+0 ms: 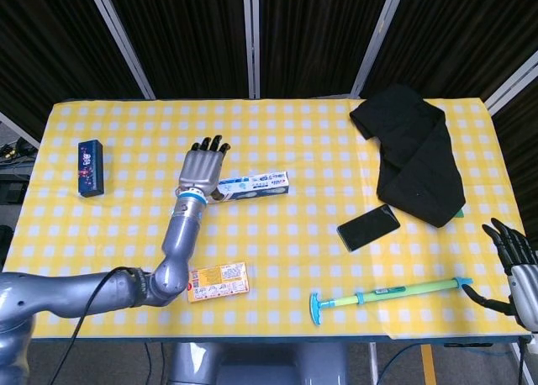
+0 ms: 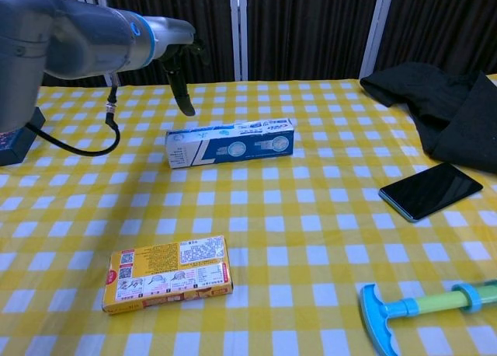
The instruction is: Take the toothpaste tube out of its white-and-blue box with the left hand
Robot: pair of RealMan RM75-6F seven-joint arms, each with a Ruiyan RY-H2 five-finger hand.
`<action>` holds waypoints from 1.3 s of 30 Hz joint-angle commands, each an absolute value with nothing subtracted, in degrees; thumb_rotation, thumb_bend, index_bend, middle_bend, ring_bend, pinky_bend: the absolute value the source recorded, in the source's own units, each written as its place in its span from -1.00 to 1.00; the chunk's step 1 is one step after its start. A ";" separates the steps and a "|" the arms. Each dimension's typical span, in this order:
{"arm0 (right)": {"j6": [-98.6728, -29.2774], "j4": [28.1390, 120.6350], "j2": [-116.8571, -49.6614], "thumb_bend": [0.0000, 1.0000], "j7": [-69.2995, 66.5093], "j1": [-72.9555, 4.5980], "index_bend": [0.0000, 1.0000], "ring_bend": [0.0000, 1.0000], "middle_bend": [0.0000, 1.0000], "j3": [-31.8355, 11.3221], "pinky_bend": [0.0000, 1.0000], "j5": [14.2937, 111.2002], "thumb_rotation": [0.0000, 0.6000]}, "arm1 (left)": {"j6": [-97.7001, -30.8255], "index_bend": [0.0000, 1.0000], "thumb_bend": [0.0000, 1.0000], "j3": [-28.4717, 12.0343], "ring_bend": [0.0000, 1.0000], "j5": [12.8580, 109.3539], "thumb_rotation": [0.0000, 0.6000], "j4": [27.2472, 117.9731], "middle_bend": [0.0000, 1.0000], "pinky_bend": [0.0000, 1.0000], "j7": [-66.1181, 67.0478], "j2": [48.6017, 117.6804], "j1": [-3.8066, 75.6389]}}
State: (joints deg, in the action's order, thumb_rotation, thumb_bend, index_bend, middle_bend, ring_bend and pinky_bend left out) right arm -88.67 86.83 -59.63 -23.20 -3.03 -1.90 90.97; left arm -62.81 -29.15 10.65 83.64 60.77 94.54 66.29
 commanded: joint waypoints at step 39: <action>-89.39 84.98 -58.15 -0.86 -30.21 -2.39 -0.87 -1.00 -1.00 -3.28 -1.00 89.10 1.00 | -50.69 -0.59 -0.53 -31.70 -0.79 -0.73 1.00 46.57 -0.89 -0.65 65.99 117.13 82.68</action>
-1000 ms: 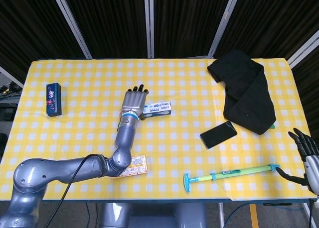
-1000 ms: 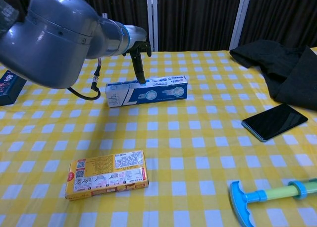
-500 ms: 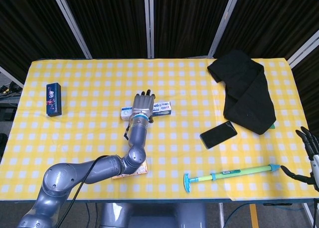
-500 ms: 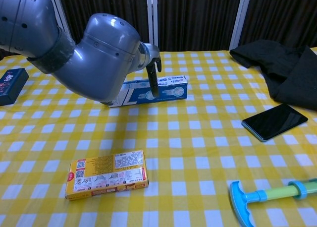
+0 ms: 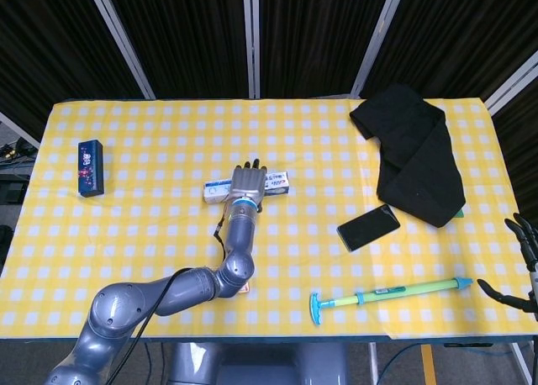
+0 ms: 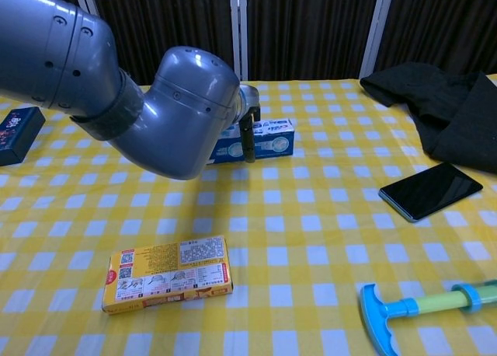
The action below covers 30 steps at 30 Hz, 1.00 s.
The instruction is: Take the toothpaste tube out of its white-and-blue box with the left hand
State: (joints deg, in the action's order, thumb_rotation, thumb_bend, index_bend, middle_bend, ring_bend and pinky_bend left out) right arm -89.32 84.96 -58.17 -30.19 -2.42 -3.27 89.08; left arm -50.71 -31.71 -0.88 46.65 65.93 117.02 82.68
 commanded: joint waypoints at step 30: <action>-91.13 85.73 -57.63 -0.86 -30.12 -1.62 -0.86 -1.00 -1.00 -3.49 -1.00 89.88 1.00 | -57.03 -0.14 0.04 -33.88 -0.38 15.96 1.00 57.54 -0.43 -0.29 51.44 114.14 77.42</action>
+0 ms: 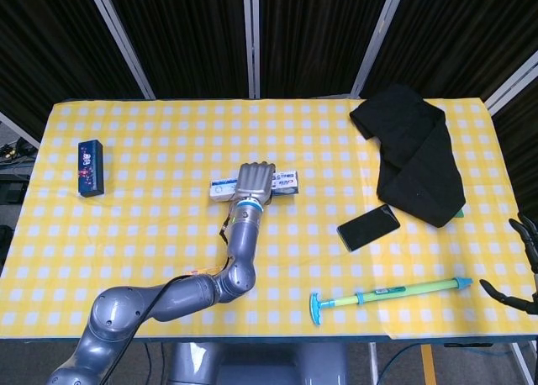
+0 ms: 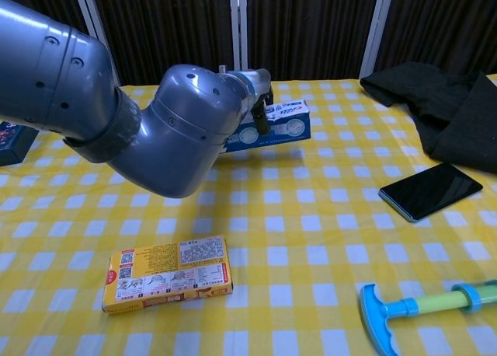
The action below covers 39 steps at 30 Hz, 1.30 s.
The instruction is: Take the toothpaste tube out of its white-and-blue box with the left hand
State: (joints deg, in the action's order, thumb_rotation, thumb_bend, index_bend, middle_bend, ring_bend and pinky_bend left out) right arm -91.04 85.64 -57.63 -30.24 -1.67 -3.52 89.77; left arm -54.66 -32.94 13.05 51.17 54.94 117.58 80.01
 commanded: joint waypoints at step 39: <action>-94.85 89.00 -57.59 -0.86 -23.72 -0.39 -0.86 -1.00 -1.00 -2.81 -1.00 93.45 1.00 | -75.94 -0.18 0.00 -32.19 -0.39 44.64 1.00 103.00 -0.48 -0.31 20.25 97.24 57.93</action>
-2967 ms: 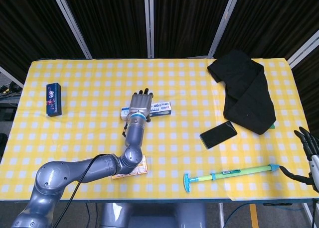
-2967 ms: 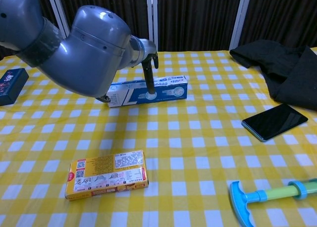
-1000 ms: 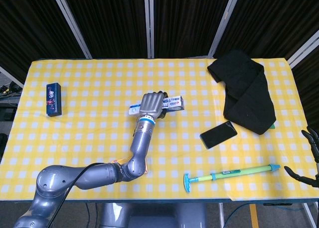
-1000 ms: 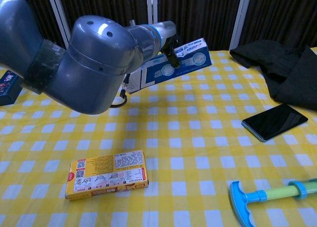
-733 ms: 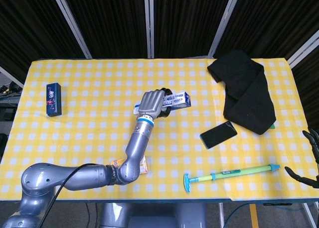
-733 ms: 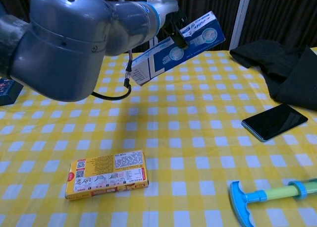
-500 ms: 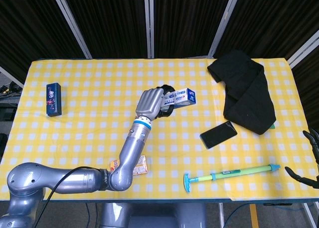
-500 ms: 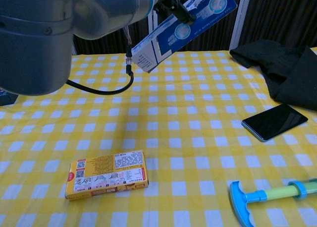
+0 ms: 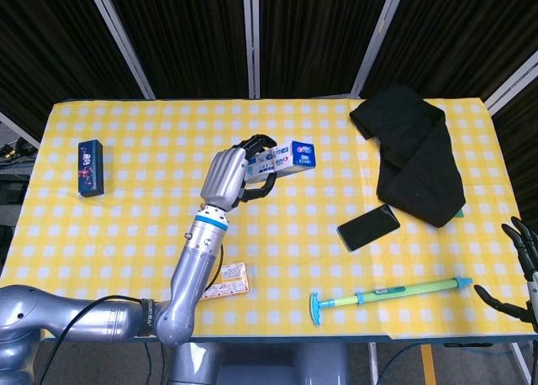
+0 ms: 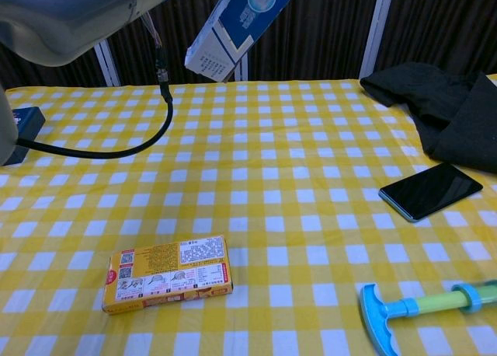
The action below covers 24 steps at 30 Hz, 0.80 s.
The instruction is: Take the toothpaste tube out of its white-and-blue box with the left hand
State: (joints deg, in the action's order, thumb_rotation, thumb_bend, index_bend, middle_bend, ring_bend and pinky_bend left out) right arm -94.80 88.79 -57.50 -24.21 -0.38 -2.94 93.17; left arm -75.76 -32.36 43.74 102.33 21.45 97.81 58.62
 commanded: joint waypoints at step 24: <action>-95.43 89.51 -57.44 -0.86 -23.28 -0.21 -0.86 -1.00 -1.00 -2.68 -1.00 93.69 1.00 | -75.10 -0.28 -0.10 -31.68 -0.51 47.35 1.00 103.42 -0.63 -0.34 17.50 96.56 57.12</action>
